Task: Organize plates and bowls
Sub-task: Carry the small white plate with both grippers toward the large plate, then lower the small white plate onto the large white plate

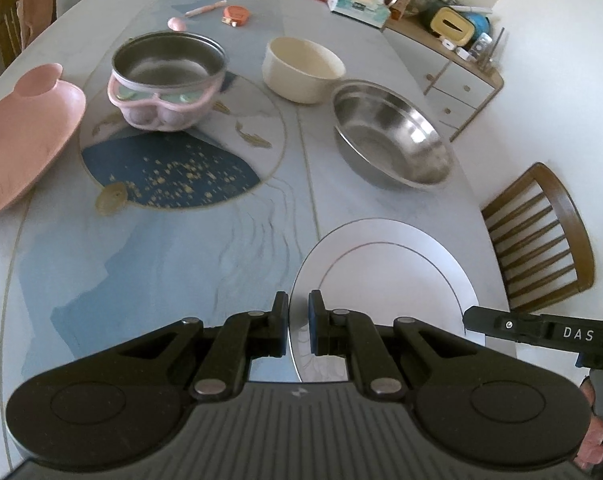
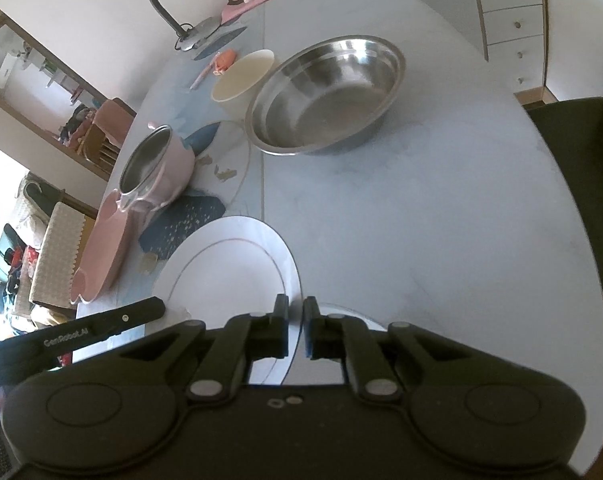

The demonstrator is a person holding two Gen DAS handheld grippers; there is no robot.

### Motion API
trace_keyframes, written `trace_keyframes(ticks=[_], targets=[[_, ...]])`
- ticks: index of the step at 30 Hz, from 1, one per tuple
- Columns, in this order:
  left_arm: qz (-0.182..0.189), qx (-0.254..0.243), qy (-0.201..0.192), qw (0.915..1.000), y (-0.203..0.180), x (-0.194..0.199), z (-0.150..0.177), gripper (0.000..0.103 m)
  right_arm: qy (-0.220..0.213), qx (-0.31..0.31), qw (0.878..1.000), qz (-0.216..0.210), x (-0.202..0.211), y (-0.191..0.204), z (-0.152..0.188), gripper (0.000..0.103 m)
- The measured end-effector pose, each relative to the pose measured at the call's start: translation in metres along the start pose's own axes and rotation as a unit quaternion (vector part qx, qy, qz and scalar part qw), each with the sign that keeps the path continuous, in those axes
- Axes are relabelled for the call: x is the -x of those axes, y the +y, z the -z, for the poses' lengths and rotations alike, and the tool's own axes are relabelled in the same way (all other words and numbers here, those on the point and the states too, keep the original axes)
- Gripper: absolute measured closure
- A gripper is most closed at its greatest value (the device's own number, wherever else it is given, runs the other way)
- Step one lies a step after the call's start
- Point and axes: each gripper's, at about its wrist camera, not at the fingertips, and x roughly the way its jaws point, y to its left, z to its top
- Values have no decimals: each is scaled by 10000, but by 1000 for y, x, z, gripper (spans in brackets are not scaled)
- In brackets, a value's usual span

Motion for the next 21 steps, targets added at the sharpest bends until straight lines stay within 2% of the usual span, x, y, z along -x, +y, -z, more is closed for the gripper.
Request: trace_keyframes(ticks=[9,21], targets=[[-40,-154,128,9998,-25,2,37,94,117,-104,9999,14,18,-25,28,95],[-132,-296,337,9989,-36,-9,74,94,377,-124,9992,81,21,-47,61,95]])
